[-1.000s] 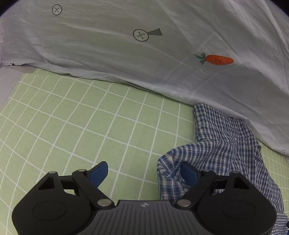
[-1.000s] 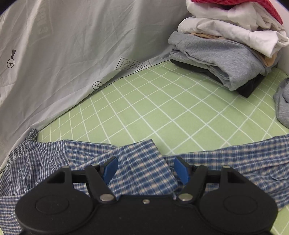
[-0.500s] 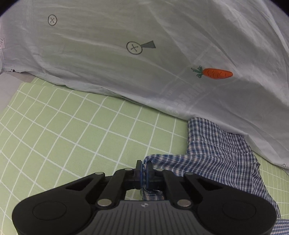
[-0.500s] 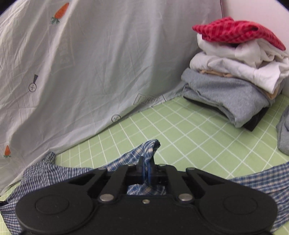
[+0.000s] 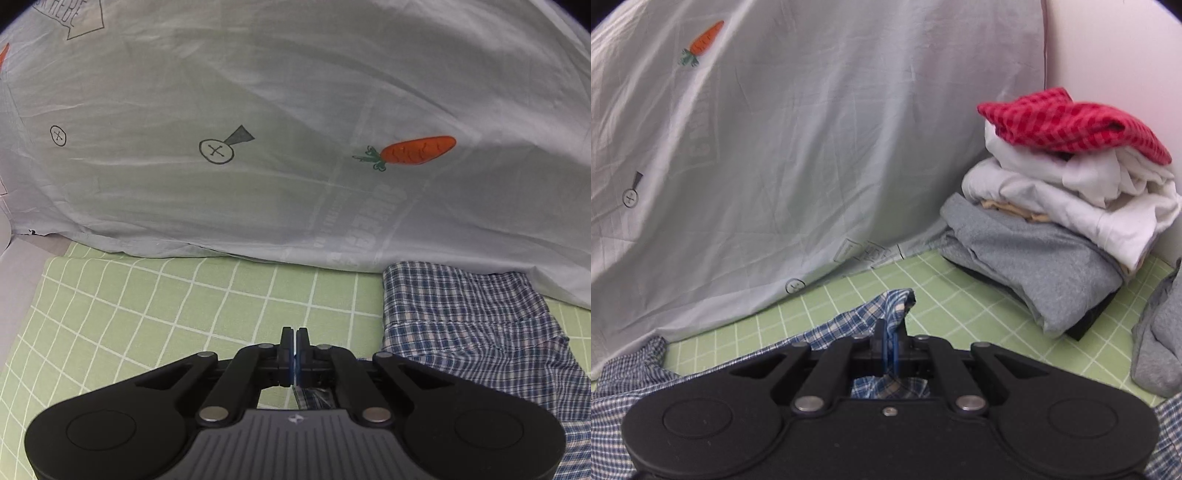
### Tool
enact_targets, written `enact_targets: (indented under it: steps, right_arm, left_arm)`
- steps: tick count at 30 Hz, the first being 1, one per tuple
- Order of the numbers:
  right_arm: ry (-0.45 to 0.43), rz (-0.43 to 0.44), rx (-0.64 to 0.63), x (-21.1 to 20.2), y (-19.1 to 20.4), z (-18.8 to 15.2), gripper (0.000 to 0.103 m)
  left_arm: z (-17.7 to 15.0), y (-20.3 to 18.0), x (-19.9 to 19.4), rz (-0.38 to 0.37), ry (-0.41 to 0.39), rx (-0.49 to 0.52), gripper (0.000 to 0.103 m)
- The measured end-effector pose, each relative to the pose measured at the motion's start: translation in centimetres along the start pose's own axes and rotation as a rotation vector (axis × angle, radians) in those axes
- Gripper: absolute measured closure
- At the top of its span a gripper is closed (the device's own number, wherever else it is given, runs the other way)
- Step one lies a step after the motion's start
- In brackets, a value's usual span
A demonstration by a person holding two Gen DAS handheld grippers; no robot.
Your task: Fold clothes
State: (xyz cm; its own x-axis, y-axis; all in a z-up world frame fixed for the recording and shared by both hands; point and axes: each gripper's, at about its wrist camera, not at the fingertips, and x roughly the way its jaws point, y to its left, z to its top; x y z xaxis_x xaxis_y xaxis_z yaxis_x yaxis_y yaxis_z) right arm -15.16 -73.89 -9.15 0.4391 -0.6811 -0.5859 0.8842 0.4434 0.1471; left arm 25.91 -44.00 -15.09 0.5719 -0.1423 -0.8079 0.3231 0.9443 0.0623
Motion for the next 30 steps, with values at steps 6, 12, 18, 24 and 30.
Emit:
enact_targets:
  steps: [6, 12, 18, 24, 30]
  right_arm:
    - [0.097, -0.038, 0.072, 3.4, -1.7, -2.8, 0.1]
    - [0.13, -0.072, 0.067, 4.5, -1.7, -3.1, 0.081]
    - [0.141, -0.03, 0.083, 4.3, -2.4, -2.6, 0.034]
    - [0.166, -0.006, 0.108, 4.4, -2.4, -3.3, 0.025]
    - [0.19, 0.033, 0.123, 4.2, -1.9, -4.2, 0.088]
  left_arm:
    - [-0.4, 0.3, 3.2, 0.008, 0.044, 0.007, 0.103]
    - [-0.3, 1.2, 3.8, -0.012, 0.046, -0.032, 0.098]
    - [-0.1, 2.6, 0.6, -0.117, -0.009, -0.075, 0.02]
    - [-2.9, 1.8, -2.9, -0.124, 0.006, 0.008, 0.016]
    - [-8.6, -0.5, -5.7, -0.143, 0.078, 0.154, 0.013]
